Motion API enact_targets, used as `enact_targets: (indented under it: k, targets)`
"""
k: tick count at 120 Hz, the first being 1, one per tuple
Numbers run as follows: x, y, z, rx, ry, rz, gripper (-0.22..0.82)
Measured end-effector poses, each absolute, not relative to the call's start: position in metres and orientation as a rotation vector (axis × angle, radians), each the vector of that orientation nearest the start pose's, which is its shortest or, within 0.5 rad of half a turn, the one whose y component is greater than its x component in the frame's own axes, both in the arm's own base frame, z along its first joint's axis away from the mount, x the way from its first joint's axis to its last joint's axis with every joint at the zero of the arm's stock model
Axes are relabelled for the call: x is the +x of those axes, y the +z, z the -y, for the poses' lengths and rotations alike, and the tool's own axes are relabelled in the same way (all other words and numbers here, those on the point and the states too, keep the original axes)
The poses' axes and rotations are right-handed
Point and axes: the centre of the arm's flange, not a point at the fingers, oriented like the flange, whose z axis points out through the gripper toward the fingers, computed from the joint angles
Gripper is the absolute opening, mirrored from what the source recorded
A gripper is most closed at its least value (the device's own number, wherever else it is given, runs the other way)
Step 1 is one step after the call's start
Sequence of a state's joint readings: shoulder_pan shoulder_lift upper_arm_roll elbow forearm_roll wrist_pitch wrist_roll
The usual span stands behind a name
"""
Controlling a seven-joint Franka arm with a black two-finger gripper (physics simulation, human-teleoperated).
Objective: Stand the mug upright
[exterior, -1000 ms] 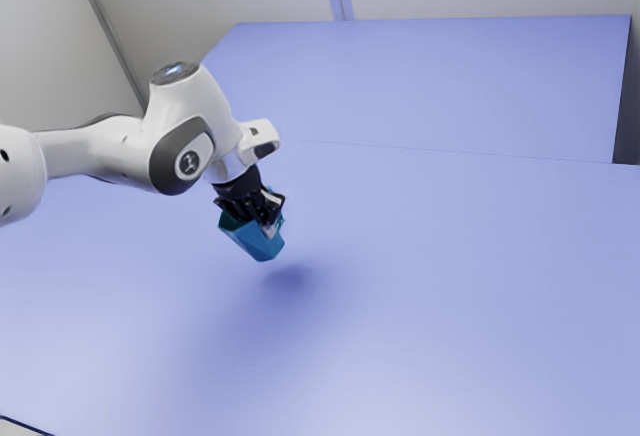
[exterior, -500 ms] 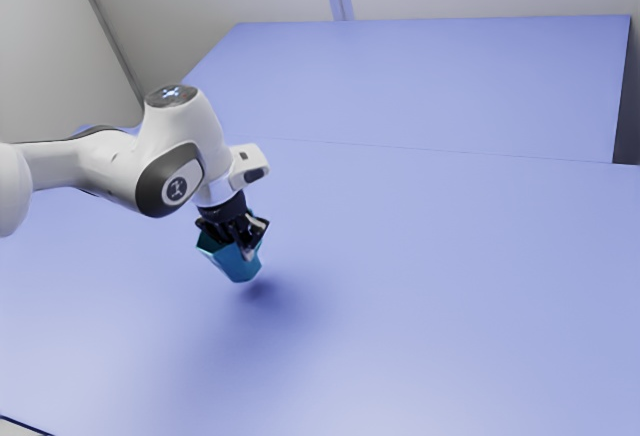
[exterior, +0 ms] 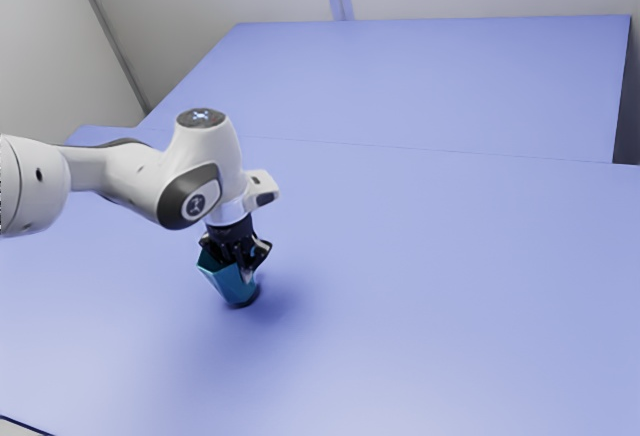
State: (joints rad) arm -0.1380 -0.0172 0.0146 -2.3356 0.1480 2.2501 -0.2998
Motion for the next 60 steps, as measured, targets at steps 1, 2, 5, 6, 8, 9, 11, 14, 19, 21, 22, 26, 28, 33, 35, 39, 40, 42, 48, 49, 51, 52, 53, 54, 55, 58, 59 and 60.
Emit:
enact_targets:
  k: [1, 2, 5, 6, 8, 9, 11, 14, 19, 21, 22, 26, 28, 33, 35, 39, 40, 42, 48, 49, 51, 52, 53, 54, 55, 58, 59, 60]
  targets:
    - [0.492, 0.337, 0.057, -3.015, 0.066, 0.121, -0.18]
    - [0.492, 0.336, 0.057, -3.014, 0.066, 0.122, -0.18]
    - [0.493, 0.335, 0.057, -3.014, 0.068, 0.125, -0.18]
    - [0.493, 0.335, 0.057, -3.014, 0.068, 0.126, -0.18]
    - [0.493, 0.334, 0.056, -3.013, 0.068, 0.128, -0.18]
    - [0.493, 0.334, 0.056, -3.013, 0.067, 0.129, -0.18]
    - [0.493, 0.334, 0.056, -3.013, 0.067, 0.132, -0.18]
    - [0.493, 0.333, 0.056, -3.013, 0.066, 0.135, -0.18]
    - [0.493, 0.333, 0.056, -3.012, 0.065, 0.140, -0.18]
    - [0.494, 0.333, 0.056, -3.012, 0.064, 0.142, -0.18]
    - [0.494, 0.333, 0.056, -3.012, 0.064, 0.143, -0.18]
    - [0.494, 0.333, 0.056, -3.012, 0.062, 0.146, -0.17]
    - [0.494, 0.333, 0.056, -3.012, 0.062, 0.147, -0.14]
    - [0.494, 0.334, 0.055, -3.012, 0.058, 0.146, -0.04]
    - [0.494, 0.335, 0.055, -3.012, 0.054, 0.146, -0.01]
    - [0.494, 0.338, 0.055, -3.012, 0.048, 0.145, 0.07]
    - [0.494, 0.338, 0.055, -3.012, 0.046, 0.145, 0.09]
    - [0.494, 0.339, 0.055, -3.013, 0.043, 0.145, 0.13]
    - [0.494, 0.341, 0.055, -3.013, 0.035, 0.144, 0.23]
    - [0.494, 0.342, 0.055, -3.013, 0.034, 0.144, 0.24]
    - [0.494, 0.343, 0.056, -3.013, 0.031, 0.143, 0.27]
    - [0.494, 0.343, 0.056, -3.013, 0.030, 0.143, 0.28]
    - [0.494, 0.344, 0.056, -3.013, 0.028, 0.142, 0.29]
    - [0.494, 0.344, 0.056, -3.013, 0.027, 0.142, 0.31]
    - [0.494, 0.345, 0.056, -3.013, 0.025, 0.141, 0.32]
    - [0.494, 0.347, 0.056, -3.014, 0.019, 0.140, 0.35]
    - [0.493, 0.348, 0.056, -3.014, 0.017, 0.139, 0.36]
    - [0.493, 0.349, 0.057, -3.014, 0.014, 0.139, 0.37]
